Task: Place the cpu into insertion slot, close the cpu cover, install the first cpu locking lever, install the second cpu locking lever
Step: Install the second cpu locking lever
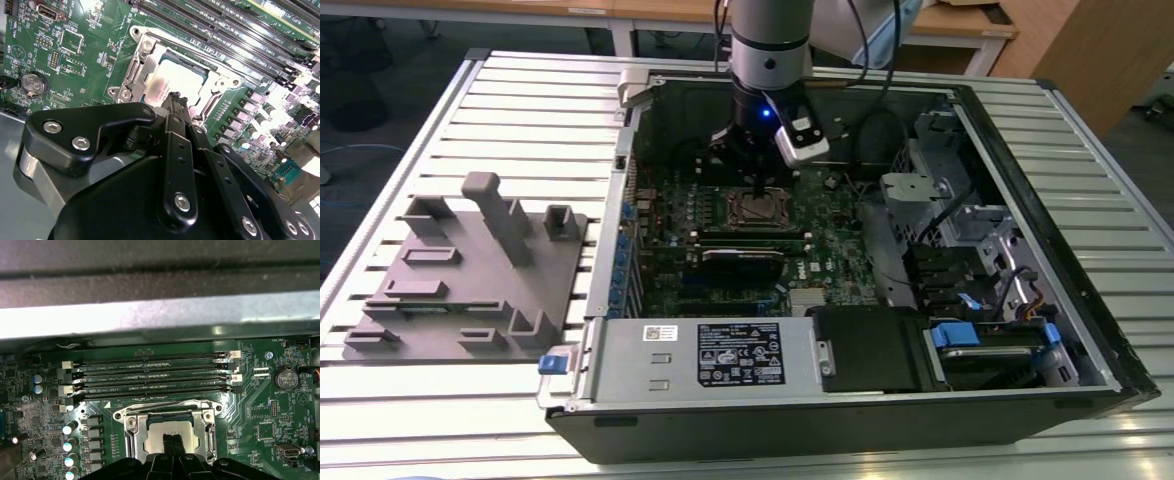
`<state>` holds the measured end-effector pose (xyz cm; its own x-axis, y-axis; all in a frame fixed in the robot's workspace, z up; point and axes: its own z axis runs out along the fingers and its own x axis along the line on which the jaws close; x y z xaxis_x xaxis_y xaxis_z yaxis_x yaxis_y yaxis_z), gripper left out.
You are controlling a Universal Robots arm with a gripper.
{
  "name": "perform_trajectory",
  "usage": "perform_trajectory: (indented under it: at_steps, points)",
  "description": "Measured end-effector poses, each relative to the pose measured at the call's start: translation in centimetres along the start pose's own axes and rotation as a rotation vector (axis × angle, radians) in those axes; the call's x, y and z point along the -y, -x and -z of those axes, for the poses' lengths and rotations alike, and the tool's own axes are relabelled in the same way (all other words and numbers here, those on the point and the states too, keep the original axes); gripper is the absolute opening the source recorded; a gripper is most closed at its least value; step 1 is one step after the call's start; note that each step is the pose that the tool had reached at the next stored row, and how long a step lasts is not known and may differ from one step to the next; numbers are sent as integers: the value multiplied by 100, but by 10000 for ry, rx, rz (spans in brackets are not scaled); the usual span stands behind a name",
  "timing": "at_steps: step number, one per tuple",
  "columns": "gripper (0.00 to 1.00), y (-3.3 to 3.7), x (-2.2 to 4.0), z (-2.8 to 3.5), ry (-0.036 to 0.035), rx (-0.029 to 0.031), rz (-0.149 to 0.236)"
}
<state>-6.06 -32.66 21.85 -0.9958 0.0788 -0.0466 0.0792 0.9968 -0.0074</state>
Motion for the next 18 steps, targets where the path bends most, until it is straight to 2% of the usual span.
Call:
perform_trajectory:
  at_steps: [18]
  points:
    - [10, 2, 0, 40, -1, 0, 0]
